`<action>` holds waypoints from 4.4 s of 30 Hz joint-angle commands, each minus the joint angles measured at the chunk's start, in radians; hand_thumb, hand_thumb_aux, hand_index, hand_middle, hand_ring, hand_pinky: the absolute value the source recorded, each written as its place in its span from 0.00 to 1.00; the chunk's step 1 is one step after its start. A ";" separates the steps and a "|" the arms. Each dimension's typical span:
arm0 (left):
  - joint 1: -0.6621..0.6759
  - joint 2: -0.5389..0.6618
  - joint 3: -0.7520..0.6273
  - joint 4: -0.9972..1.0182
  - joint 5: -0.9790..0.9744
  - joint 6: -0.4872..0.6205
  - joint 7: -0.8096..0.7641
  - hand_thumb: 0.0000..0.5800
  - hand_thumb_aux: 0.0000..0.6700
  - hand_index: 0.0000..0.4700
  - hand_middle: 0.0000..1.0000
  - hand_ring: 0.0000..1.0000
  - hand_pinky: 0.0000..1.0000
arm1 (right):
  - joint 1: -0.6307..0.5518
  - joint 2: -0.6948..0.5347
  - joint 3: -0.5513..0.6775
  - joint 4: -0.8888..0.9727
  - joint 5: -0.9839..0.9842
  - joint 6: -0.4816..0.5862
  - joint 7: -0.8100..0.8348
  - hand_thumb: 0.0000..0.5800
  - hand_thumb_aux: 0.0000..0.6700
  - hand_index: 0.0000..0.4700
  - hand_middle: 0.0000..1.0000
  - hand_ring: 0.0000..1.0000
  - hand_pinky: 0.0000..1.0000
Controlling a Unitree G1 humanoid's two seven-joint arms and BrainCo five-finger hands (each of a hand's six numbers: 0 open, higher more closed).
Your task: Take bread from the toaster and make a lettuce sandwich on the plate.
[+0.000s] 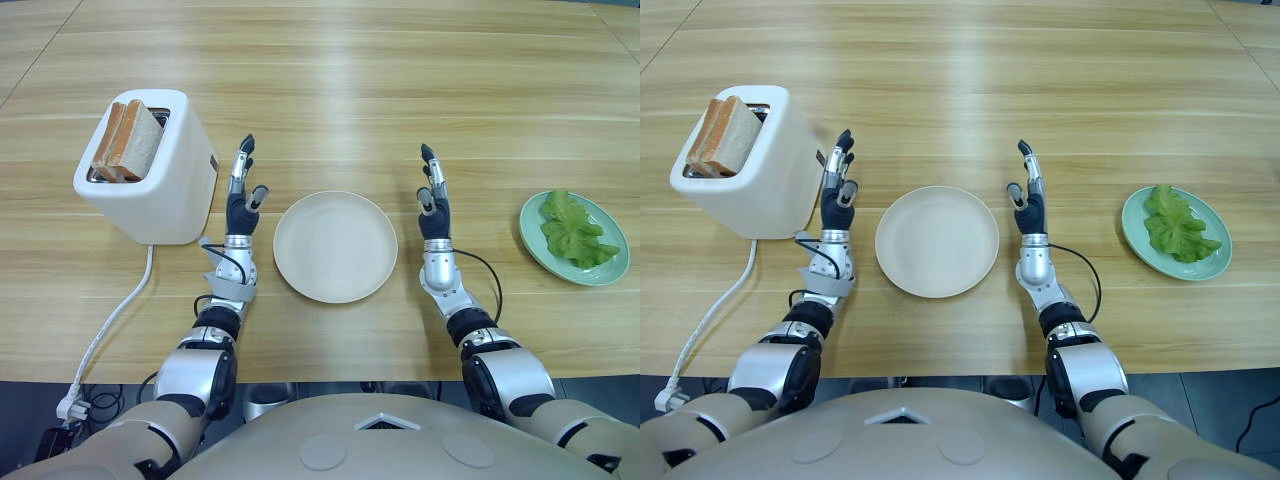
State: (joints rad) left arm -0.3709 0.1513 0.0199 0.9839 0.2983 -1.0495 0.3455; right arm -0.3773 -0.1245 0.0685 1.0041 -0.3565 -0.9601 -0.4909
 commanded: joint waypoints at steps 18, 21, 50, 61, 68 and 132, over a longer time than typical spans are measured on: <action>0.367 0.540 0.385 -0.647 0.546 0.690 0.298 0.00 0.00 0.00 0.00 0.00 0.00 | 0.005 -0.010 0.025 -0.048 -0.029 0.004 0.000 0.00 0.00 0.00 0.00 0.00 0.00; 0.284 0.590 0.318 -0.485 0.527 0.699 0.291 0.00 0.00 0.00 0.00 0.00 0.00 | 0.002 -0.010 0.026 -0.044 -0.031 0.005 -0.001 0.00 0.00 0.00 0.00 0.00 0.00; 0.082 0.673 -0.055 -0.128 0.414 0.629 0.406 1.00 1.00 0.98 0.00 0.00 0.00 | 0.011 -0.021 0.028 -0.051 -0.025 -0.004 0.007 0.00 0.00 0.00 0.00 0.00 0.00; 0.044 0.657 -0.106 -0.165 0.409 0.625 0.408 1.00 1.00 0.98 0.00 0.00 0.00 | 0.019 -0.020 0.028 -0.068 -0.027 0.004 0.006 0.00 0.00 0.00 0.00 0.00 0.00; -0.003 0.601 -0.048 -0.158 0.296 0.580 0.428 1.00 1.00 0.98 0.17 0.17 0.17 | 0.024 -0.024 0.023 -0.069 -0.028 0.017 -0.003 0.00 0.00 0.00 0.00 0.00 0.00; 0.194 0.060 -0.320 -0.178 0.270 0.285 0.021 0.95 0.77 0.76 0.57 0.57 0.57 | 0.121 -0.601 0.011 0.230 -0.307 0.710 -0.328 0.00 0.00 0.00 0.00 0.00 0.00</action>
State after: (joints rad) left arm -0.2015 0.1842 -0.2725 0.8135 0.4935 -0.8098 0.3316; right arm -0.2323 -0.7328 0.0498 1.1984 -0.6653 -0.2801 -0.8704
